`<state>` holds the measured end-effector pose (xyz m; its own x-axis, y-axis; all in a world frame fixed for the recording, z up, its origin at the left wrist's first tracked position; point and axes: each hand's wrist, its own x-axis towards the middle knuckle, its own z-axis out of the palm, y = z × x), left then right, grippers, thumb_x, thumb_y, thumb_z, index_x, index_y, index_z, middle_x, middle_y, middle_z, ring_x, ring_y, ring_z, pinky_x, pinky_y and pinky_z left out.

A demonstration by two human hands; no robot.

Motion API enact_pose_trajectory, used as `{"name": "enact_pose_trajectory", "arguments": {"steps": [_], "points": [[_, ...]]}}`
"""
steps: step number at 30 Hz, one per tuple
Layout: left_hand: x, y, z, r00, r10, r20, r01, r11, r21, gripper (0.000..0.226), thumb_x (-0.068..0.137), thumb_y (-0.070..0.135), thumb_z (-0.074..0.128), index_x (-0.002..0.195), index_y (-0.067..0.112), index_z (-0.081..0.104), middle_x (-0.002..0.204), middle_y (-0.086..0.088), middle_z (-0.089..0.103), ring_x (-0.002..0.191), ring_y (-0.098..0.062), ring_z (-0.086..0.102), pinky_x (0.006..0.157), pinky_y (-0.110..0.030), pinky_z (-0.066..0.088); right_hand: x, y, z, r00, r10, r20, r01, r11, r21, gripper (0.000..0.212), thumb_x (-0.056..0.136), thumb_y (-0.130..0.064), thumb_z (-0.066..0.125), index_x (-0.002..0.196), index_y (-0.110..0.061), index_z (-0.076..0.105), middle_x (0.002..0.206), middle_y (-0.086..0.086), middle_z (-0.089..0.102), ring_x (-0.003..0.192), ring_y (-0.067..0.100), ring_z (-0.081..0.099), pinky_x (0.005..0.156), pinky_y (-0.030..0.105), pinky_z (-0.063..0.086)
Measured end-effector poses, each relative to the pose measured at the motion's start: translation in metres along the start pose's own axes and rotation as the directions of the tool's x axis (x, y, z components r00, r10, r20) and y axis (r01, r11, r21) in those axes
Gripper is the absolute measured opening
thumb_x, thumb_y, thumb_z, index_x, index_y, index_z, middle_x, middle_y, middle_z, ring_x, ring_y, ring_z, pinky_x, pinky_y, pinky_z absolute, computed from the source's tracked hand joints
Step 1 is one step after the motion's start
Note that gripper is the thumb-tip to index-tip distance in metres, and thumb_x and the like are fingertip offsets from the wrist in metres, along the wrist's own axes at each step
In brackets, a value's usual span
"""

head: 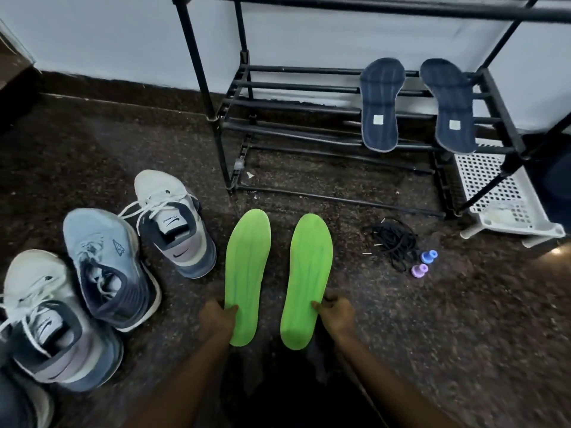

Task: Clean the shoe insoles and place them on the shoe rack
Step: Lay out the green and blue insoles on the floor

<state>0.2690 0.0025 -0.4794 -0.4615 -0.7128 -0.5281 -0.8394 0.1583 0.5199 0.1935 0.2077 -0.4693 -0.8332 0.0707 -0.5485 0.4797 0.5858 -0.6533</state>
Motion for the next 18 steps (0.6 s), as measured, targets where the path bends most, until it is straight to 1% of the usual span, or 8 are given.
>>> {"name": "enact_pose_trajectory", "arguments": {"steps": [3,5,8,11,13,14,16,18], "points": [[-0.01,0.009,-0.01,0.995,0.095,-0.035,-0.092,0.993,0.08,0.029,0.084,0.008,0.068,0.111,-0.003,0.063,0.109,-0.025,0.064,0.102,-0.039,0.06,0.084,-0.041,0.045,-0.002,-0.008,-0.027,0.998,-0.001,-0.059,0.001,1.0,-0.004,0.026,0.079,-0.009,0.07,0.099,0.005,0.061,0.086,0.013,0.066,0.086,0.019,0.06,0.074,0.026,0.042],[-0.016,0.027,-0.018,0.977,0.194,-0.082,-0.189,0.98,0.069,0.025,0.083,0.003,0.066,0.107,-0.004,0.061,0.106,-0.026,0.063,0.099,-0.04,0.059,0.082,-0.043,0.044,0.001,-0.021,-0.051,0.992,-0.029,-0.125,0.034,0.999,0.039,0.02,0.08,-0.005,0.068,0.096,0.004,0.062,0.086,0.015,0.066,0.088,0.025,0.062,0.072,0.027,0.041],[-0.029,0.075,-0.027,0.925,0.351,-0.146,-0.355,0.935,-0.004,0.023,0.084,-0.005,0.062,0.106,-0.009,0.061,0.107,-0.027,0.063,0.099,-0.04,0.058,0.082,-0.041,0.043,0.009,-0.05,-0.094,0.953,-0.134,-0.273,0.156,0.986,0.059,0.011,0.082,-0.003,0.062,0.089,0.004,0.065,0.088,0.019,0.068,0.088,0.031,0.063,0.072,0.028,0.041],[-0.043,0.134,-0.027,0.845,0.501,-0.188,-0.519,0.853,-0.056,0.015,0.09,-0.004,0.054,0.101,-0.007,0.064,0.101,-0.026,0.064,0.094,-0.039,0.06,0.074,-0.037,0.041,0.022,-0.089,-0.143,0.88,-0.21,-0.427,0.258,0.964,0.059,0.015,0.087,-0.005,0.054,0.086,0.003,0.067,0.091,0.021,0.068,0.088,0.031,0.062,0.07,0.027,0.039],[-0.05,0.176,-0.023,0.793,0.574,-0.206,-0.596,0.801,-0.062,0.018,0.094,0.0,0.048,0.101,-0.005,0.064,0.095,-0.024,0.065,0.088,-0.036,0.06,0.065,-0.031,0.035,0.032,-0.116,-0.178,0.814,-0.268,-0.516,0.343,0.938,0.055,0.016,0.086,-0.004,0.052,0.085,0.002,0.067,0.088,0.021,0.068,0.086,0.032,0.062,0.071,0.028,0.04],[-0.052,0.198,-0.02,0.769,0.605,-0.206,-0.628,0.775,-0.068,0.019,0.095,0.001,0.046,0.101,-0.004,0.064,0.094,-0.023,0.064,0.086,-0.035,0.06,0.063,-0.031,0.034,0.039,-0.129,-0.195,0.778,-0.299,-0.553,0.389,0.92,0.05,0.015,0.086,-0.002,0.052,0.085,0.003,0.066,0.086,0.022,0.067,0.085,0.033,0.062,0.07,0.027,0.039],[-0.053,0.241,-0.014,0.725,0.662,-0.19,-0.684,0.723,-0.096,0.02,0.095,0.001,0.045,0.102,-0.003,0.063,0.096,-0.022,0.065,0.088,-0.035,0.06,0.067,-0.033,0.041,0.052,-0.154,-0.225,0.716,-0.344,-0.608,0.444,0.896,0.016,0.015,0.087,0.0,0.051,0.087,0.006,0.065,0.087,0.023,0.066,0.084,0.033,0.061,0.068,0.024,0.035],[-0.054,0.283,-0.008,0.687,0.704,-0.18,-0.726,0.678,-0.115,0.019,0.094,-0.001,0.046,0.102,-0.003,0.063,0.101,-0.021,0.065,0.092,-0.034,0.06,0.073,-0.03,0.042,0.066,-0.175,-0.251,0.671,-0.374,-0.64,0.472,0.881,-0.02,0.016,0.088,0.0,0.051,0.091,0.008,0.064,0.09,0.023,0.066,0.085,0.03,0.06,0.066,0.019,0.034]]}}
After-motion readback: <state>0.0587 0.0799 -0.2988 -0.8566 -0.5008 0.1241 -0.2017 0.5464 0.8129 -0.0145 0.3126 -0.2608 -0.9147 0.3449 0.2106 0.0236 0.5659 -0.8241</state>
